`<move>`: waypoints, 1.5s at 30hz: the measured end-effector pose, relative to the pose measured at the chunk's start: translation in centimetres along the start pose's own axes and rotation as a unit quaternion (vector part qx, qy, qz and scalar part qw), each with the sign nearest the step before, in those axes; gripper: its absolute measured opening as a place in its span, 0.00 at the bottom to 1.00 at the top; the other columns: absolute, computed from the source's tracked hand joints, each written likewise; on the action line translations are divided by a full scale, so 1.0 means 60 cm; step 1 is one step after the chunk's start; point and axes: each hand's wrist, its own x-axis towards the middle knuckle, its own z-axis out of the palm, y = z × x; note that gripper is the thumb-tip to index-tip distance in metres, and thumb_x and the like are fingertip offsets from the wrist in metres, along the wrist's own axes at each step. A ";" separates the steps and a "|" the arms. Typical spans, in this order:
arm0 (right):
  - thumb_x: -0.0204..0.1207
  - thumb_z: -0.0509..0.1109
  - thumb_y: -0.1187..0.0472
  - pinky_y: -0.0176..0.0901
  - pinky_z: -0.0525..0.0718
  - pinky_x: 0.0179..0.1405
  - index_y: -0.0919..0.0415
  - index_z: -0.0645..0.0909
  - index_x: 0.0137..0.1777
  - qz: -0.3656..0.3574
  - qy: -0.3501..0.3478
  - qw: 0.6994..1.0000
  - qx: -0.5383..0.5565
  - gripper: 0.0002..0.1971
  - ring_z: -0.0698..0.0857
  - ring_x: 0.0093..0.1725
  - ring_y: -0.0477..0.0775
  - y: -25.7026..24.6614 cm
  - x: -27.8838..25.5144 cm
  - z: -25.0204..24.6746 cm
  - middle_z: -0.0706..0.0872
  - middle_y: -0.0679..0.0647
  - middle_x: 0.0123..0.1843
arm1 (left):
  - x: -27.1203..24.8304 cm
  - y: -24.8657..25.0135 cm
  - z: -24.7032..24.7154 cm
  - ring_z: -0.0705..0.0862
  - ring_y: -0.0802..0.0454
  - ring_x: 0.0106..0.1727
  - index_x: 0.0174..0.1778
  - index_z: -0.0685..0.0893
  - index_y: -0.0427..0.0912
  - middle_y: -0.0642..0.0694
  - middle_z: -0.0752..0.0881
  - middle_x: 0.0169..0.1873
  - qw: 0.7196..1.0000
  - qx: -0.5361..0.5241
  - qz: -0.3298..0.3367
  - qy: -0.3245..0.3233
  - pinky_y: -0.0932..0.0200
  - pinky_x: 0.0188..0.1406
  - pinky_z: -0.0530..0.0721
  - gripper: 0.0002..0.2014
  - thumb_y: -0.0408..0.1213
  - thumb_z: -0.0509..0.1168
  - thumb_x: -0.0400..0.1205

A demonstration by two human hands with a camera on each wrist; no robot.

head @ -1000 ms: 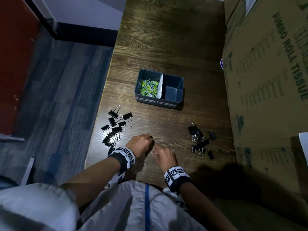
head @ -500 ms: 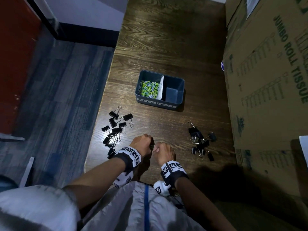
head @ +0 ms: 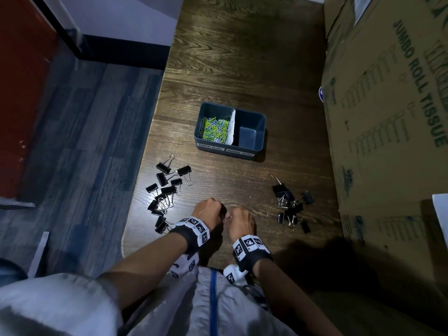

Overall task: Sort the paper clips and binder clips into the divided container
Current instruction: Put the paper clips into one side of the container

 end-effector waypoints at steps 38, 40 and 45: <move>0.74 0.69 0.64 0.51 0.78 0.48 0.51 0.71 0.61 -0.155 -0.106 0.982 -0.034 0.18 0.83 0.50 0.62 0.025 0.010 -0.004 0.83 0.56 0.53 | 0.142 -0.056 -0.284 0.87 0.44 0.45 0.50 0.86 0.41 0.43 0.89 0.42 0.948 -0.189 -0.017 0.257 0.50 0.47 0.87 0.10 0.35 0.76 0.75; 0.72 0.69 0.66 0.51 0.83 0.47 0.48 0.73 0.53 -0.140 -0.093 0.986 -0.001 0.15 0.84 0.45 0.59 0.030 0.014 -0.009 0.85 0.52 0.47 | 0.134 -0.062 -0.272 0.88 0.45 0.46 0.54 0.86 0.41 0.43 0.90 0.45 0.948 -0.176 -0.003 0.266 0.51 0.48 0.87 0.12 0.38 0.75 0.76; 0.71 0.72 0.72 0.50 0.88 0.42 0.53 0.81 0.43 -0.077 -0.013 0.990 0.116 0.11 0.87 0.39 0.49 -0.020 0.045 -0.089 0.86 0.49 0.36 | 0.078 -0.089 -0.206 0.86 0.52 0.39 0.51 0.84 0.44 0.49 0.88 0.43 0.927 -0.173 0.015 0.333 0.63 0.37 0.85 0.05 0.34 0.67 0.81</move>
